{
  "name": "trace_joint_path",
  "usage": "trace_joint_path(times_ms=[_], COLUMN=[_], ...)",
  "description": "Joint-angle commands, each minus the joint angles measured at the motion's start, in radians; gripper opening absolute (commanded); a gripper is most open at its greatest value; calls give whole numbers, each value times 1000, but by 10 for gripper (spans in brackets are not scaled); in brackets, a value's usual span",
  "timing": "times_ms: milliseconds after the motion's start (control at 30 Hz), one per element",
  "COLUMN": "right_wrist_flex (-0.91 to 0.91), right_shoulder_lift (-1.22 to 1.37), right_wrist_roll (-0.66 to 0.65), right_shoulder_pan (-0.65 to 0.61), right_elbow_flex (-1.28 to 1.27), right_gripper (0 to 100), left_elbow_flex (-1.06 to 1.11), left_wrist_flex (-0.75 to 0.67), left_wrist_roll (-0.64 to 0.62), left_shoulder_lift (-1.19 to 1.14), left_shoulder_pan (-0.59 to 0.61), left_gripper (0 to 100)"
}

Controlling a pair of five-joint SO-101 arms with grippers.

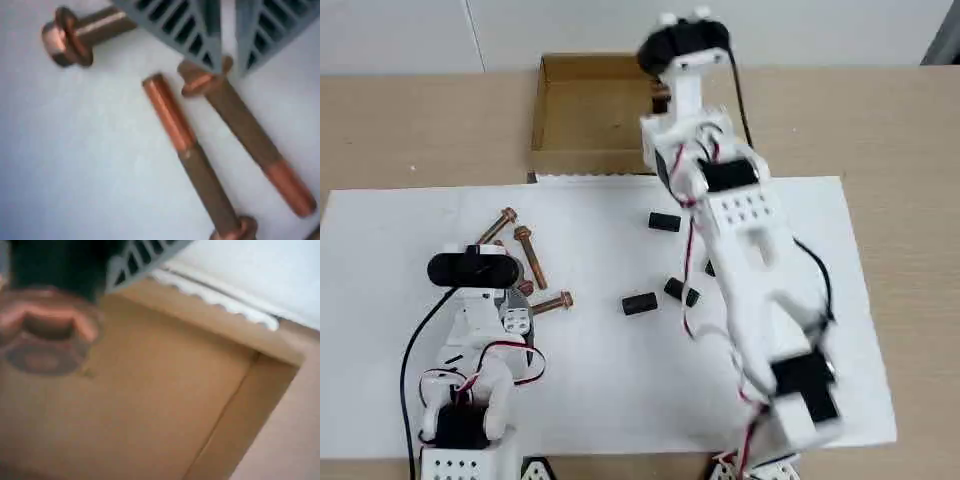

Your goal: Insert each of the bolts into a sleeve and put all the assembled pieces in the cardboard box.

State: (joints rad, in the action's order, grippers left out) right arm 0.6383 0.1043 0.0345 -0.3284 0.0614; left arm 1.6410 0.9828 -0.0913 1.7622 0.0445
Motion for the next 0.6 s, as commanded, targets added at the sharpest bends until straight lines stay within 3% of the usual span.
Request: trace_joint_path(times_ms=[0, 267, 567], right_wrist_flex=[-31, -31, -31], right_shoulder_lift=[151, 499, 763], right_wrist_roll=[-104, -310, -430], right_shoulder_pan=[8, -8, -39], right_elbow_flex=[269, 638, 901], right_gripper=[3, 3, 13], left_elbow_flex=[-4, -4, -4], left_wrist_flex=[-2, -2, -2], left_wrist_roll=[5, 6, 5], left_shoulder_lift=[9, 9, 9], left_shoulder_pan=[5, 3, 3], left_gripper=[6, 6, 6])
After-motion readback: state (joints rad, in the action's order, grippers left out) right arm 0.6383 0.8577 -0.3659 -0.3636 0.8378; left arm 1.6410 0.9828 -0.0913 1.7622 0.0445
